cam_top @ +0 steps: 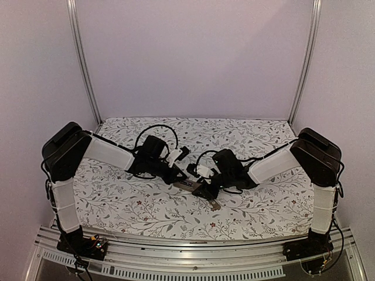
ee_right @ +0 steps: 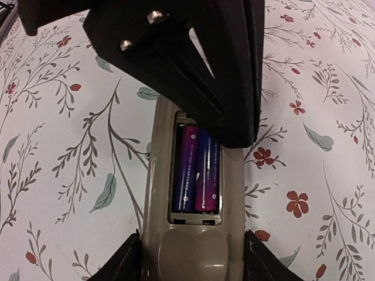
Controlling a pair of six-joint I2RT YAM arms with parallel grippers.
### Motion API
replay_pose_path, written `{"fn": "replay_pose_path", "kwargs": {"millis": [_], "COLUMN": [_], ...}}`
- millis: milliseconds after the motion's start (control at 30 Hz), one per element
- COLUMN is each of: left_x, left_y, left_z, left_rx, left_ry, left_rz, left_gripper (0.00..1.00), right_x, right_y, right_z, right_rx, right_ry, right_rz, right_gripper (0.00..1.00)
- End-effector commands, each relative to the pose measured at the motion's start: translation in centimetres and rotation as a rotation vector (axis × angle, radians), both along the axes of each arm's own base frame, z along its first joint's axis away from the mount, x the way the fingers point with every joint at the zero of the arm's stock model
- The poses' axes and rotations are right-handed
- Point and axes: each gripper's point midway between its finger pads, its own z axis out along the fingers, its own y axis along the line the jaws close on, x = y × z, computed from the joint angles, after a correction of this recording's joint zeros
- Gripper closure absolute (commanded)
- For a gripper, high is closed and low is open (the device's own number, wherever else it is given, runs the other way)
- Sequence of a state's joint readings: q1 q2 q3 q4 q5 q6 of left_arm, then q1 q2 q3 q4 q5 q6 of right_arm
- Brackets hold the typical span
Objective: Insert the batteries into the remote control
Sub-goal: Press the battery in the battery compartment.
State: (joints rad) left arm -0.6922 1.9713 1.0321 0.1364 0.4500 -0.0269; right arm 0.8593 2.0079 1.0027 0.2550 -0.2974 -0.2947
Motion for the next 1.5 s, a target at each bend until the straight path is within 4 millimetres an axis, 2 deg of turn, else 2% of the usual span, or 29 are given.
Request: {"fn": "replay_pose_path", "kwargs": {"millis": [0, 200, 367, 533, 800, 1033, 1167, 1267, 1333, 1467], "left_x": [-4.4, -6.3, -7.3, -8.0, -8.7, -9.0, -9.0, -9.1, -9.2, -9.4], "left_y": [0.1, 0.2, 1.7, 3.6, 3.4, 3.9, 3.9, 4.1, 4.1, 4.4], "left_z": [-2.9, -3.9, -5.0, -7.4, -8.1, -7.9, -7.7, -7.8, -7.8, -7.7], "left_rx": [0.098, 0.137, 0.201, 0.291, 0.348, 0.349, 0.342, 0.338, 0.337, 0.327], "left_ry": [0.098, 0.111, 0.102, 0.105, 0.117, 0.114, 0.109, 0.109, 0.112, 0.116], "left_rz": [-0.077, -0.104, -0.080, -0.073, -0.108, -0.092, -0.087, -0.081, -0.076, -0.065], "left_gripper": [0.96, 0.96, 0.96, 0.96, 0.95, 0.96, 0.95, 0.95, 0.95, 0.96], "right_x": [-0.3, -0.2, -0.2, -0.1, 0.6, -0.2, 0.3, 1.5, 2.4, 2.5], "right_y": [-0.6, -0.7, -0.5, -0.2, 0.4, 1.7, 1.3, 0.7, 0.5, 0.5], "right_z": [-1.6, -1.3, -0.6, 0.2, 2.4, 7.1, 7.9, 9.4, 9.7, 8.6], "right_rx": [-0.056, -0.058, -0.043, -0.024, 0.046, 0.212, 0.267, 0.339, 0.363, 0.403], "right_ry": [0.026, 0.017, 0.010, 0.000, 0.013, 0.040, 0.082, 0.110, 0.141, 0.225], "right_rz": [-0.016, -0.022, -0.012, -0.003, 0.010, 0.107, 0.106, 0.080, 0.040, -0.017], "right_gripper": [0.46, 0.46, 0.46, 0.45, 0.44, 0.38, 0.38, 0.41, 0.44, 0.50]}}
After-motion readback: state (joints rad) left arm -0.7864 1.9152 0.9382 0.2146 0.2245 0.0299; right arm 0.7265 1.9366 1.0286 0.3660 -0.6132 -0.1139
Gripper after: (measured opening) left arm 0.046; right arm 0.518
